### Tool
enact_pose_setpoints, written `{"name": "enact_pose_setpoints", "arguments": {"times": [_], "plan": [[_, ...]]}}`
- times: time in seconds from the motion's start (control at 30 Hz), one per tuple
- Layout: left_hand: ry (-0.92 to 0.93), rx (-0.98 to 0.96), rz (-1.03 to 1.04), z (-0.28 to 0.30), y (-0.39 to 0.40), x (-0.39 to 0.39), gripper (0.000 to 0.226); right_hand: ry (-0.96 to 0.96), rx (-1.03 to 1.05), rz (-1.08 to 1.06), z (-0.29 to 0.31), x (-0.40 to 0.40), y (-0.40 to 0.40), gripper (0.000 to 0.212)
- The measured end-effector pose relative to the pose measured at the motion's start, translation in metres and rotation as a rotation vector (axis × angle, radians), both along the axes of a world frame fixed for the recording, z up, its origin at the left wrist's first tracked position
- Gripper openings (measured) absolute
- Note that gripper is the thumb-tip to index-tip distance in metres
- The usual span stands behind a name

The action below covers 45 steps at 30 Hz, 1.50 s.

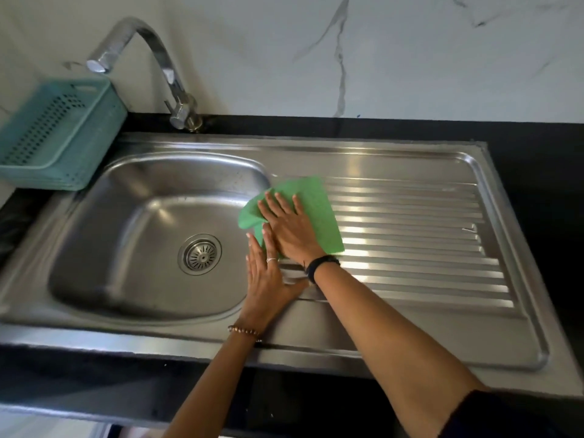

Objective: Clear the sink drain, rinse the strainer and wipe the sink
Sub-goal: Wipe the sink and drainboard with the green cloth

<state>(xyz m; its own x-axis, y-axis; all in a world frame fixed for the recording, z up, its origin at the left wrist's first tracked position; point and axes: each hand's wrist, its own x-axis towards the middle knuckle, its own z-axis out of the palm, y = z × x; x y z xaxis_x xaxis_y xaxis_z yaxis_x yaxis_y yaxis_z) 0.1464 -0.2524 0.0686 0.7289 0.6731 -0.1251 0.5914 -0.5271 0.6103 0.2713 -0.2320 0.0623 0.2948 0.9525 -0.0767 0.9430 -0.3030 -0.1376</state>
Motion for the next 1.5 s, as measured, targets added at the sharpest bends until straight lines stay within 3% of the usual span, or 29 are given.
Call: {"name": "enact_pose_setpoints", "arguments": {"times": [0.23,0.47,0.57,0.7,0.93,1.1,1.23,1.37,1.5], "plan": [[0.162,0.068,-0.034,-0.002,-0.027,0.002,0.106,0.108,0.098,-0.098,-0.006,0.018,-0.055,0.05],[0.203,0.113,-0.196,-0.003,-0.101,0.053,0.08,0.091,0.117,-0.311,-0.005,0.101,-0.169,0.05],[0.212,0.065,-0.17,0.0,-0.121,0.068,0.073,0.089,0.114,-0.426,-0.003,0.136,-0.217,0.051],[0.245,0.124,-0.183,-0.003,-0.127,0.068,0.091,0.066,0.099,-0.509,0.003,0.15,-0.247,0.051],[0.291,0.159,-0.169,-0.008,-0.128,0.07,0.09,0.035,0.101,-0.584,-0.005,0.108,-0.277,0.053],[0.319,0.16,-0.162,-0.008,-0.129,0.069,0.091,0.021,0.099,-0.628,-0.004,0.118,-0.264,0.055],[0.268,0.078,-0.211,-0.002,-0.121,0.063,0.105,0.035,0.073,-0.667,0.0,0.136,-0.245,0.056],[0.275,0.106,-0.101,0.003,-0.088,0.029,0.113,0.04,0.064,-0.683,0.0,0.131,-0.239,0.055],[0.358,0.092,0.095,0.005,-0.062,-0.013,0.118,0.107,0.084,-0.534,0.001,0.092,-0.193,0.054]]}}
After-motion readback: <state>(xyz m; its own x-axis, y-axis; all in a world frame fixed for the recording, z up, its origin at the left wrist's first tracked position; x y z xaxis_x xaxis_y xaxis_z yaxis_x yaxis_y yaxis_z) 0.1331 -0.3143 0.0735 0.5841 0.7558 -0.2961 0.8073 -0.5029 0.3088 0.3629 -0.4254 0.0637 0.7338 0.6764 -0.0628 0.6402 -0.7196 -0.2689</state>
